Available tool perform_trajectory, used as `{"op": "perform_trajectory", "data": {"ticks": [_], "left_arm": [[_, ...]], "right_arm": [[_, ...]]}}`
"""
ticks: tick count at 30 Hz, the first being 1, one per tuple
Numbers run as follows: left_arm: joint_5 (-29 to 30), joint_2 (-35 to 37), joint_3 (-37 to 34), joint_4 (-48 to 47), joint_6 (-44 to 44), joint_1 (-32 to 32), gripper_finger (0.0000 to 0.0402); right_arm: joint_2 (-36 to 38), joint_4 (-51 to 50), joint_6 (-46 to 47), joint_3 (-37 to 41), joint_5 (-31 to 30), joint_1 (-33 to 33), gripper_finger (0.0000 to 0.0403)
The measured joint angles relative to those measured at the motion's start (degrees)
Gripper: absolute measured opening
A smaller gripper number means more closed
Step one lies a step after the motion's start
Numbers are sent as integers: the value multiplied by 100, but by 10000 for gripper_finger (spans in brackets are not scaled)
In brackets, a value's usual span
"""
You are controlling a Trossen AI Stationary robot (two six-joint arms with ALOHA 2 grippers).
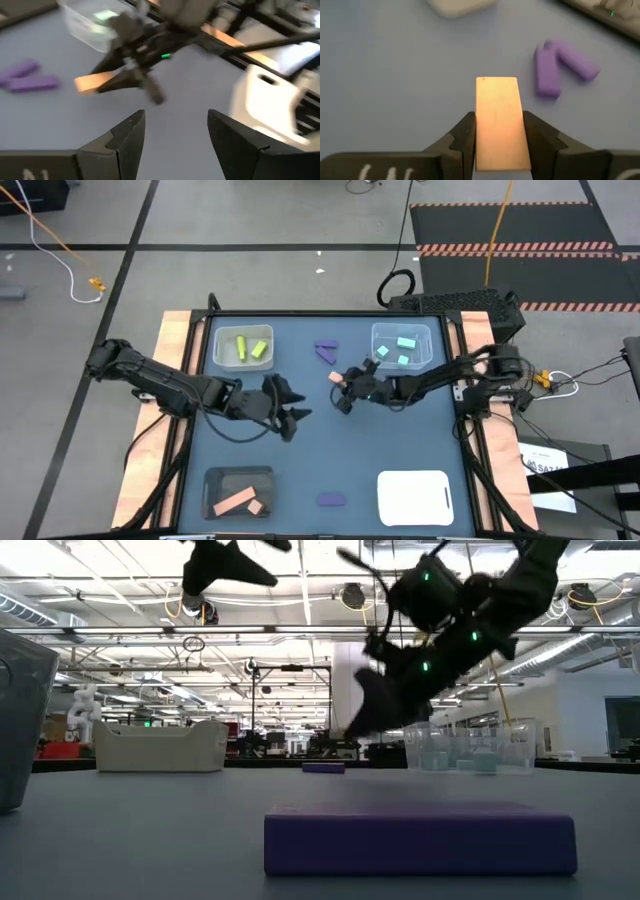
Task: Sort & place blocks by color
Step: Put the orange block into the black bin
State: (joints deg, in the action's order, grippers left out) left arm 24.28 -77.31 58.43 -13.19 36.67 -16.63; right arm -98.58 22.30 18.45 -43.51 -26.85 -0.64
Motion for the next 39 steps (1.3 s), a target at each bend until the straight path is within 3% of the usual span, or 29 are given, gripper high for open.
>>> {"op": "perform_trajectory", "data": {"ticks": [6,13,23,31,35,39], "left_arm": [[1035,-165,9,10,-103,3,214],[1774,-532,-4,181,40,60,214],[1832,-674,-4,765,211,280,214],[1861,-672,-4,1965,-797,577,214],[1854,-672,-4,2208,-977,773,214],[1633,-672,-4,2194,-933,976,214]], "right_arm": [[899,90,-817,-7,-6,-263,111],[1612,801,-2609,-4,-9,-278,111],[1818,2068,-5049,-4,-11,-262,111],[1816,2093,-6770,73,15,-143,111],[1812,2126,-7531,165,64,14,111],[1809,2184,-7812,221,485,151,111]]}}
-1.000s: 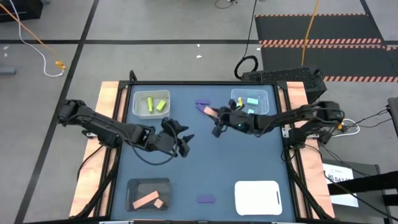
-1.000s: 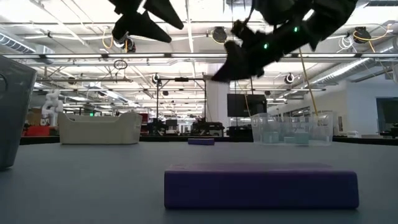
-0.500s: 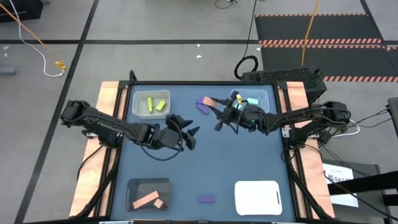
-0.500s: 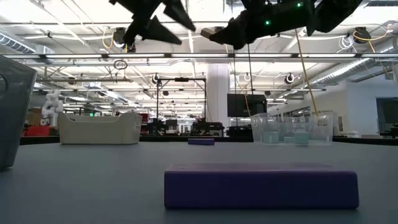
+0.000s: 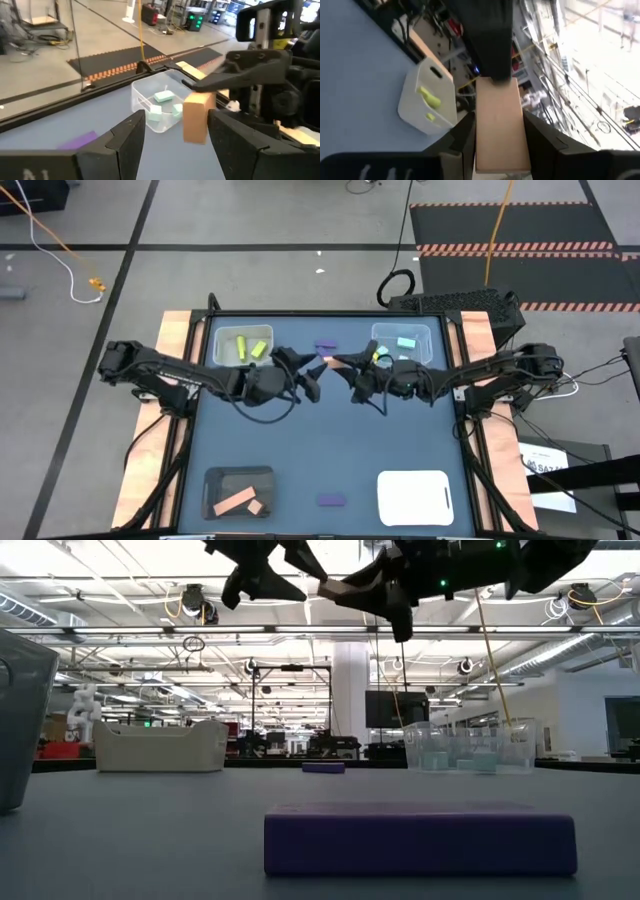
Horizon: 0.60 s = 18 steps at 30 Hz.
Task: Sort & place blocks by color
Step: Put the orange block into the black bin
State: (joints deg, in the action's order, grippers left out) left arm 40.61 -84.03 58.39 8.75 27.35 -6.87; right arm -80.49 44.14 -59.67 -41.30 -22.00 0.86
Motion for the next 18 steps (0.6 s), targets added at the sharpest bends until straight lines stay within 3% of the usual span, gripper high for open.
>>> {"op": "perform_trajectory", "data": {"ticks": [5,10,13,18], "left_arm": [[-839,7,0,117,17,148,214],[-1170,7,0,208,31,165,201],[-1280,7,2,238,31,159,160],[-1531,7,2,335,14,159,58]], "right_arm": [[4,292,-148,0,271,104,111],[4,372,-214,0,689,164,111],[2,385,-214,0,697,206,112],[0,354,-65,0,698,214,128]]}}
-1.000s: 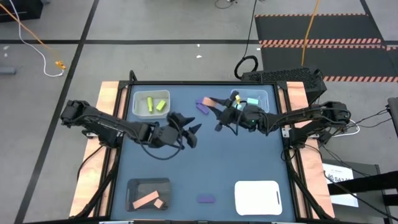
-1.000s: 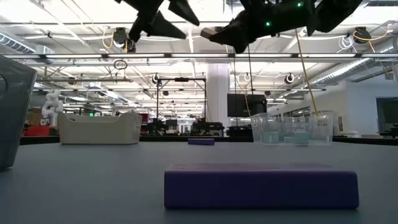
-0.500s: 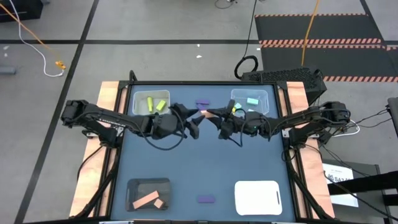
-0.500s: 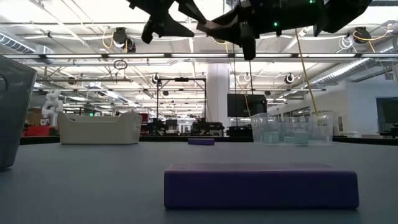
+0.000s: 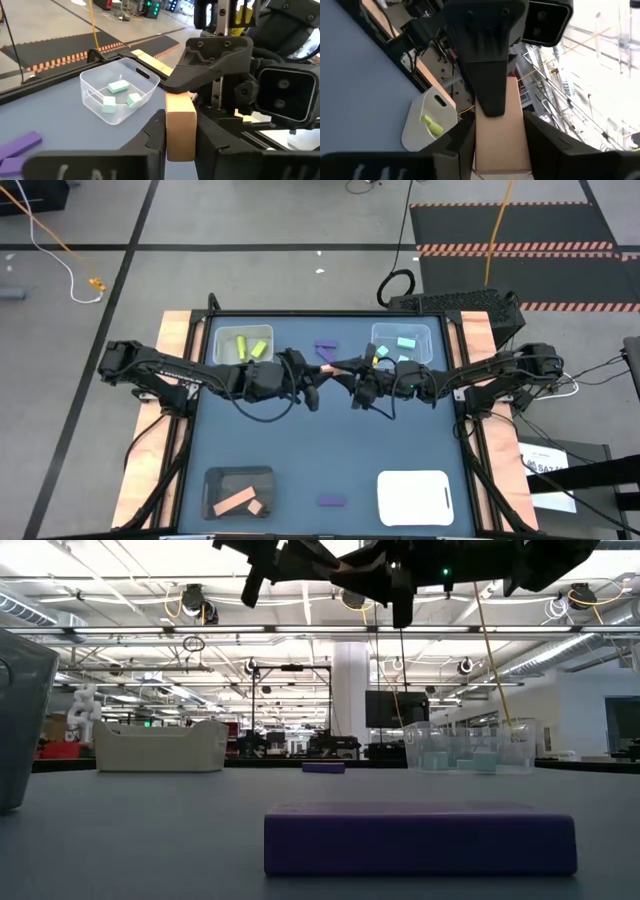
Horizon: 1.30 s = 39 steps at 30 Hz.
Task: Sort & place blocks by color
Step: Put the orange block into the black bin
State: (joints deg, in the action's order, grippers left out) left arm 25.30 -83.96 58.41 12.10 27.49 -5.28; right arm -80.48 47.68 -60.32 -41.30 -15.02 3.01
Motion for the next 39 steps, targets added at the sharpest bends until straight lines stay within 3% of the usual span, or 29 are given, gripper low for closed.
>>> {"op": "perform_trajectory", "data": {"ticks": [13,18,24,32,35,39], "left_arm": [[35,-2,0,102,-192,-46,56],[33,-2,0,153,-243,-48,57],[27,43,0,138,-496,-48,57],[10,343,0,-82,-743,-109,57],[-448,356,2,-692,-232,-239,58],[-1711,350,0,-1846,1262,-446,58]], "right_arm": [[11,-150,1400,-11,-324,0,209],[8,-715,1975,-9,-1159,-100,239],[8,-1619,3289,-9,-2082,-344,246],[6,-2149,4948,-7,-2088,-573,247],[5,-2142,5534,-7,-2082,-597,247],[-57,-2157,6465,-7,-1956,-602,247]]}}
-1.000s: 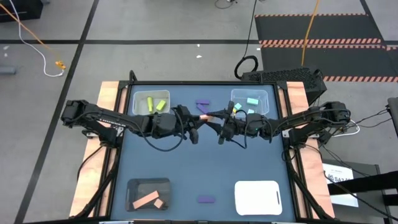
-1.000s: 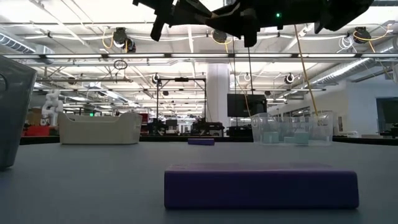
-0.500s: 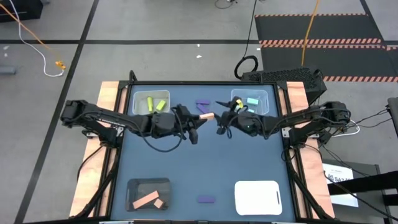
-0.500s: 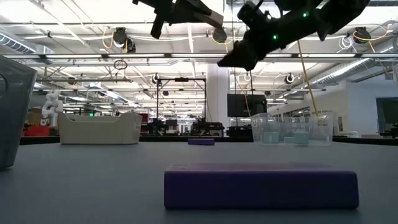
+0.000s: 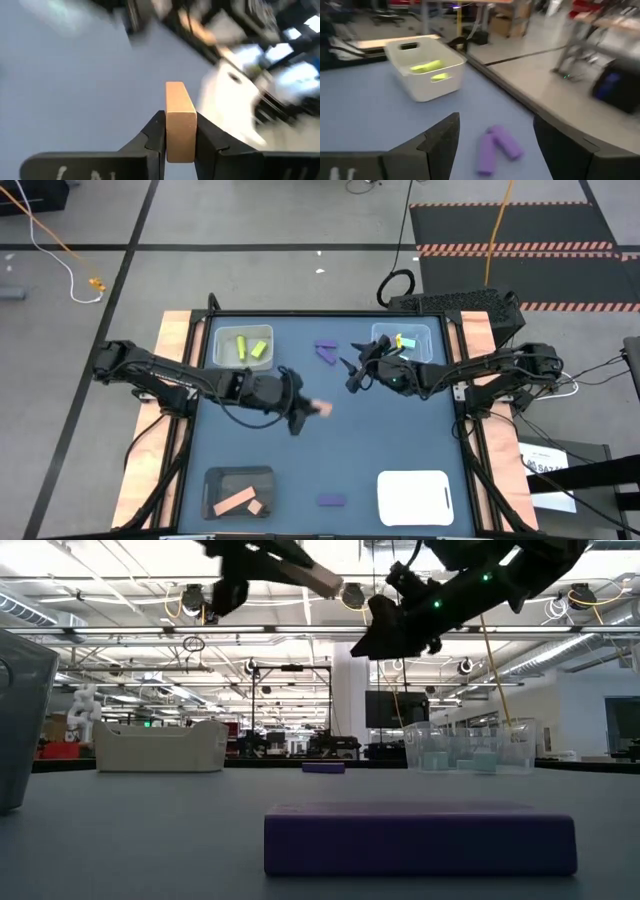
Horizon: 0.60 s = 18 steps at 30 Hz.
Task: Sort & place blocks by color
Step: Put the orange block into the black bin
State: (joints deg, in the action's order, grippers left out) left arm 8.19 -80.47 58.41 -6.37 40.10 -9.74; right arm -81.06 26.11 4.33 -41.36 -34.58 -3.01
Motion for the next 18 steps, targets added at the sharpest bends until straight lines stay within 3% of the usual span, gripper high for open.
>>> {"op": "perform_trajectory", "data": {"ticks": [4,7,18], "left_arm": [[-1151,203,-2,-610,1263,-277,58],[-1593,369,0,-1174,2418,-705,58],[-1288,539,2,-3064,6105,-2686,58]], "right_arm": [[-276,34,394,-1,920,-44,247],[-613,221,662,1,1419,-68,247],[-1949,1937,495,-4,1530,-182,247]]}}
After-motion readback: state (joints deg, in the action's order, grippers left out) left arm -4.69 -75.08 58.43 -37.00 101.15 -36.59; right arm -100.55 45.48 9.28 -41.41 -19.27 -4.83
